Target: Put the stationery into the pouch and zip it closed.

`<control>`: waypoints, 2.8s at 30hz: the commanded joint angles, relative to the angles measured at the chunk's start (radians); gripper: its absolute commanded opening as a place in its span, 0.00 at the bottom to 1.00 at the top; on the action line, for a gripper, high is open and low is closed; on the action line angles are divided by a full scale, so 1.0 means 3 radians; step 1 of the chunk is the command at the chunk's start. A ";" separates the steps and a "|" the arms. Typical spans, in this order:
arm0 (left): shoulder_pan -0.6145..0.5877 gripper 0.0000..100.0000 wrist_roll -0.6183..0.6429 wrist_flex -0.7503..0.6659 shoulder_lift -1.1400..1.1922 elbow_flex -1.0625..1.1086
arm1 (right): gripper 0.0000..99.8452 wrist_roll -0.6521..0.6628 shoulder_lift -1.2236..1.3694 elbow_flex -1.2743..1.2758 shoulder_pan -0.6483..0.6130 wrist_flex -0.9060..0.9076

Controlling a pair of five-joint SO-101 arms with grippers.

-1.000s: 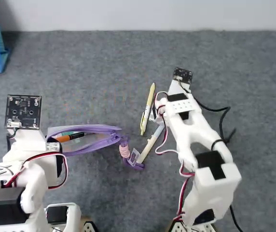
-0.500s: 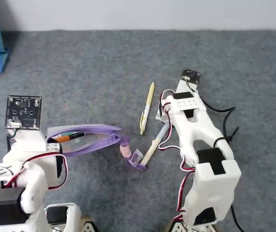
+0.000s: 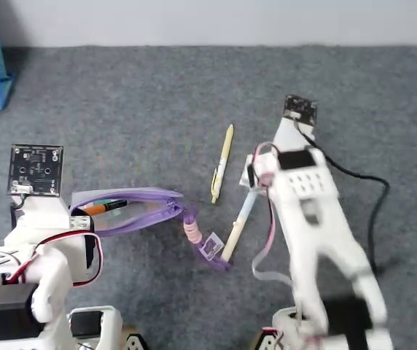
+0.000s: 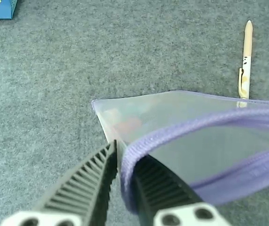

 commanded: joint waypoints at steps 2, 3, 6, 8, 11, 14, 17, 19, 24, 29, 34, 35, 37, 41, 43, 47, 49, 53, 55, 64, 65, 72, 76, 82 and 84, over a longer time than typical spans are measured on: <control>0.0015 0.01 0.0041 0.0056 0.0005 -0.0028 | 0.01 0.0220 -0.1184 0.0271 -0.0105 0.0028; 0.0015 0.01 0.0041 0.0056 0.0005 -0.0028 | 0.01 0.0276 -0.1389 0.0343 -0.0141 0.0028; 0.0015 0.01 0.0041 0.0056 0.0005 -0.0028 | 0.01 0.0430 -0.2028 0.0527 -0.0279 0.0028; 0.0015 0.01 0.0041 0.0056 0.0005 -0.0028 | 0.01 0.0491 -0.2442 0.0598 -0.0422 0.0028; 0.0015 0.01 0.0041 0.0056 0.0005 -0.0028 | 0.01 0.0609 -0.3020 0.0624 -0.0667 0.0023; 0.0015 0.01 0.0041 0.0056 0.0005 -0.0028 | 0.01 0.0696 -0.3480 0.0624 -0.0892 0.0013; 0.0015 0.01 0.0041 0.0056 0.0005 -0.0028 | 0.01 0.0701 -0.3767 0.0624 -0.1020 0.0018; 0.0015 0.01 0.0041 0.0056 0.0005 -0.0028 | 0.01 0.0701 -0.3925 0.0624 -0.1036 0.0008; 0.0015 0.01 0.0041 0.0056 0.0005 -0.0028 | 0.01 0.0701 -0.4242 0.0604 -0.1041 -0.0171; 0.0015 0.01 0.0041 0.0056 0.0005 -0.0028 | 0.01 0.0701 -0.4503 0.0604 -0.1199 -0.0586; 0.0015 0.01 0.0041 0.0056 0.0005 -0.0028 | 0.01 0.0701 -0.4544 0.0624 -0.1690 -0.0918; 0.0015 0.01 0.0041 0.0056 0.0005 -0.0028 | 0.01 0.0701 -0.4544 0.0629 -0.1762 -0.0969; 0.0015 0.01 0.0041 0.0056 0.0005 -0.0023 | 0.01 0.0690 -0.4539 0.0650 -0.1869 -0.1061; 0.0020 0.01 0.0041 0.0056 0.0015 -0.0023 | 0.01 0.0706 -0.4539 0.0956 -0.1905 -0.1506; 0.0020 0.01 0.0041 0.0056 0.0020 -0.0023 | 0.01 0.0757 -0.4539 0.1192 -0.1910 -0.1798; 0.0020 0.01 0.0041 0.0056 0.0015 -0.0023 | 0.01 0.1084 -0.4539 0.1734 -0.1921 -0.2396; 0.0020 0.01 0.0041 0.0056 0.0015 -0.0023 | 0.01 0.1192 -0.4539 0.1918 -0.1921 -0.2637; 0.0020 0.01 0.0041 0.0056 0.0026 -0.0023 | 0.01 0.1268 -0.4539 0.2153 -0.1921 -0.2744; 0.0020 0.01 0.0041 0.0056 0.0026 -0.0023 | 0.01 0.1268 -0.4544 0.2271 -0.1921 -0.2744; 0.0020 0.01 0.0041 0.0056 0.0020 -0.0018 | 0.23 0.1243 -0.4575 0.2342 -0.1926 -0.2232; 0.0020 0.01 0.0041 0.0056 0.0020 -0.0018 | 0.25 0.1212 -0.4575 0.2286 -0.1926 -0.2161; 0.0020 0.01 0.0041 0.0056 0.0010 0.0028 | 0.18 0.0880 -0.4575 0.1765 -0.1926 -0.1731; 0.0015 0.01 0.0041 0.0056 0.0005 0.0023 | 0.11 0.0772 -0.4580 0.1611 -0.1905 -0.1481; 0.0000 0.01 0.0041 0.0056 0.0005 0.0023 | 0.02 0.0752 -0.4565 0.1586 -0.1578 -0.1061; 0.0000 0.01 0.0041 0.0056 0.0005 0.0023 | 0.01 0.0675 -0.4544 0.1591 -0.1261 -0.0944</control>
